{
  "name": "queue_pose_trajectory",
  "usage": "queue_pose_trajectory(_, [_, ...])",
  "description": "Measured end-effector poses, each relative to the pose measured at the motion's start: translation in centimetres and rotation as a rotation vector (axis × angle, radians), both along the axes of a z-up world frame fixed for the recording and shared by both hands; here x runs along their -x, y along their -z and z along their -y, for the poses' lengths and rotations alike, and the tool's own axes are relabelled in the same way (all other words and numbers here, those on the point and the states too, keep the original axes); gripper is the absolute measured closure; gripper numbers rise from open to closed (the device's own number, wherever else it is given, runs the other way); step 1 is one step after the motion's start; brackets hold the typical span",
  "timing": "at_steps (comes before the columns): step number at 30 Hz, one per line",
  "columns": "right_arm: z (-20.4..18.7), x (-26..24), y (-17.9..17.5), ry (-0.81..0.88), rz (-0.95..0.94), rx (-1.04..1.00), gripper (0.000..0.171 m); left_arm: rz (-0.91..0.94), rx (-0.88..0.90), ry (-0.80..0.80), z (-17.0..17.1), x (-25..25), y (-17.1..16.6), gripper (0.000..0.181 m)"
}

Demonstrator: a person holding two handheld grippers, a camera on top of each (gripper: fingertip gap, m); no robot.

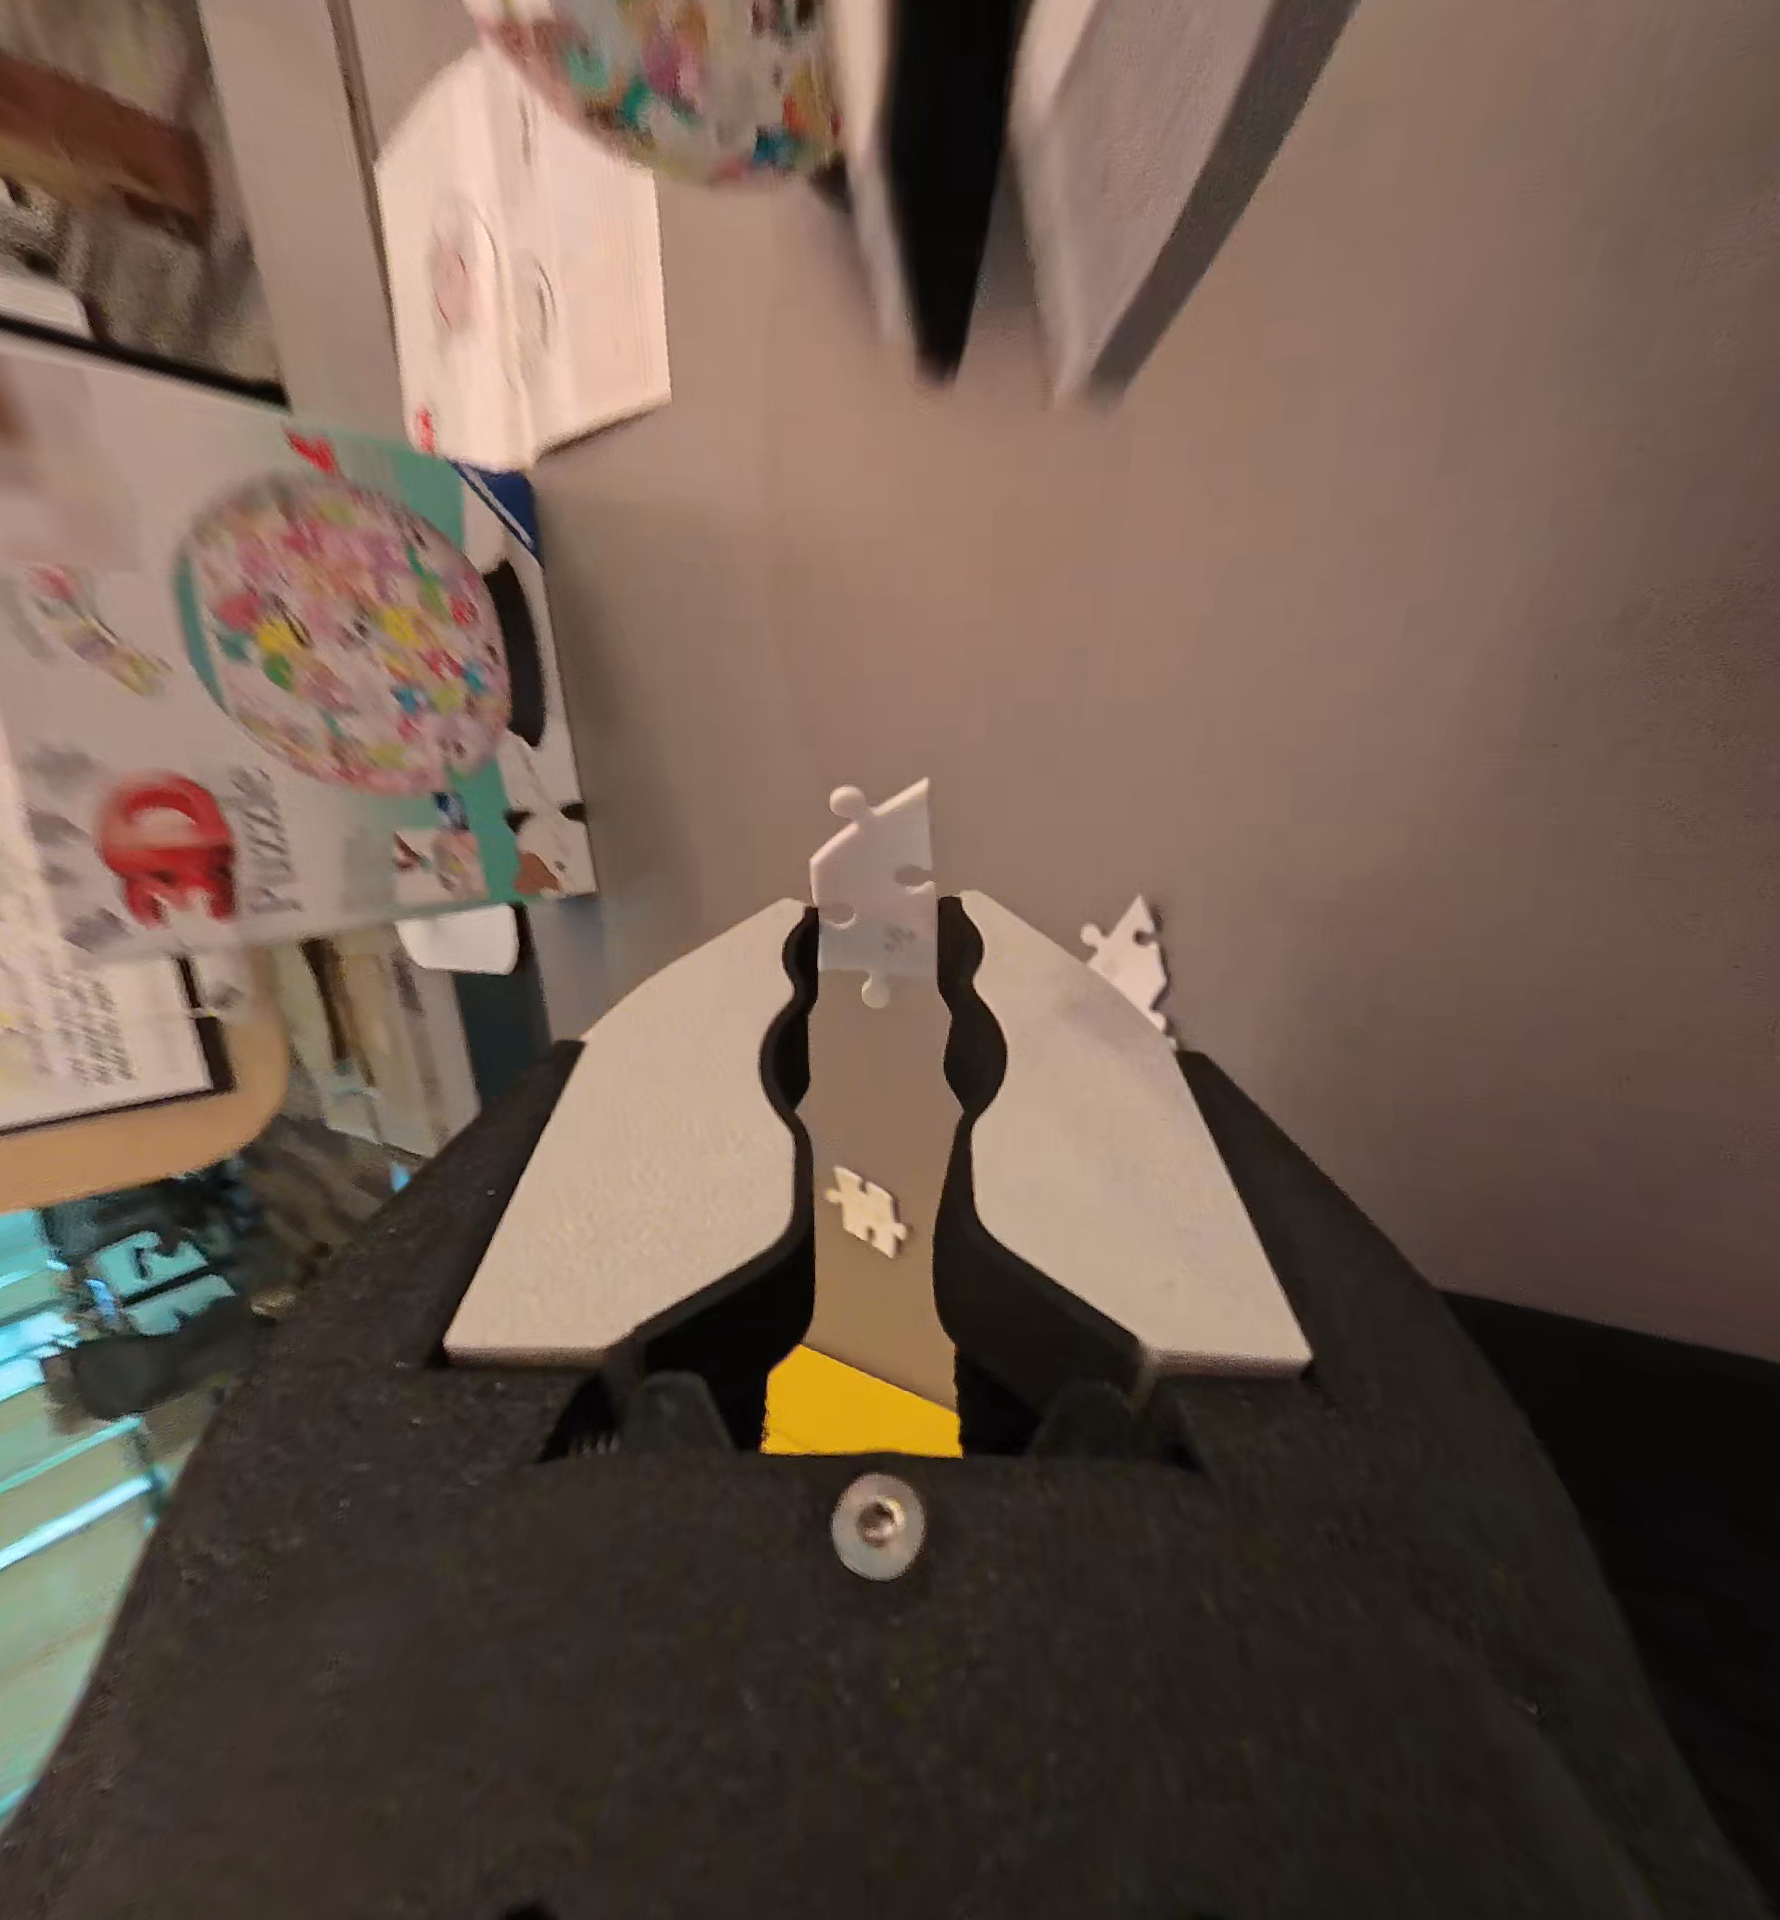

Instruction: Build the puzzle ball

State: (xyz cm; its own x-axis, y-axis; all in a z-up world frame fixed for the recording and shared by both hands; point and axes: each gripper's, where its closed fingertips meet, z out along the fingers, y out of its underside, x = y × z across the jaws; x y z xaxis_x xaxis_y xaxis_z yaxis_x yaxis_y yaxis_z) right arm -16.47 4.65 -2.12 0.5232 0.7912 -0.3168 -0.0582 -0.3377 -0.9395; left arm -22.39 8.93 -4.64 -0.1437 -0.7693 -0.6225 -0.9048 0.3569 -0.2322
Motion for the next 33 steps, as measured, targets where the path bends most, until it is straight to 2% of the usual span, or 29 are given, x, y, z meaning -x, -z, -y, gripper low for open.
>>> queue_pose_trajectory(4, [-1.4,1.7,-0.9,-0.042,-0.016,0.146,0.146,-0.013,-0.06,0.073,1.5,-1.7,-0.9,0.159])
queue_pose_trajectory(10, [-1.5,2.4,-1.2,-0.116,-0.012,0.295,0.148,-0.045,-0.101,0.112,2.3,-2.4,-1.1,0.159])
queue_pose_trajectory(14, [-1.4,2.8,-0.3,-0.134,0.037,0.364,0.148,-0.055,-0.116,0.119,2.6,-2.6,-1.2,0.16])
queue_pose_trajectory(15, [-1.3,2.9,-0.2,-0.143,0.034,0.37,0.151,-0.058,-0.108,0.121,2.9,-2.7,-1.1,0.16])
queue_pose_trajectory(16, [-1.1,2.9,-0.2,-0.155,0.032,0.371,0.164,-0.062,-0.105,0.123,3.0,-2.7,-1.1,0.16])
queue_pose_trajectory(17, [-1.3,2.7,0.0,-0.144,0.048,0.37,0.168,-0.062,-0.112,0.124,3.1,-2.8,-1.2,0.16])
queue_pose_trajectory(33, [-0.3,0.8,0.1,-0.121,0.063,0.398,0.169,0.001,-0.132,0.075,3.8,-4.1,-1.9,0.159])
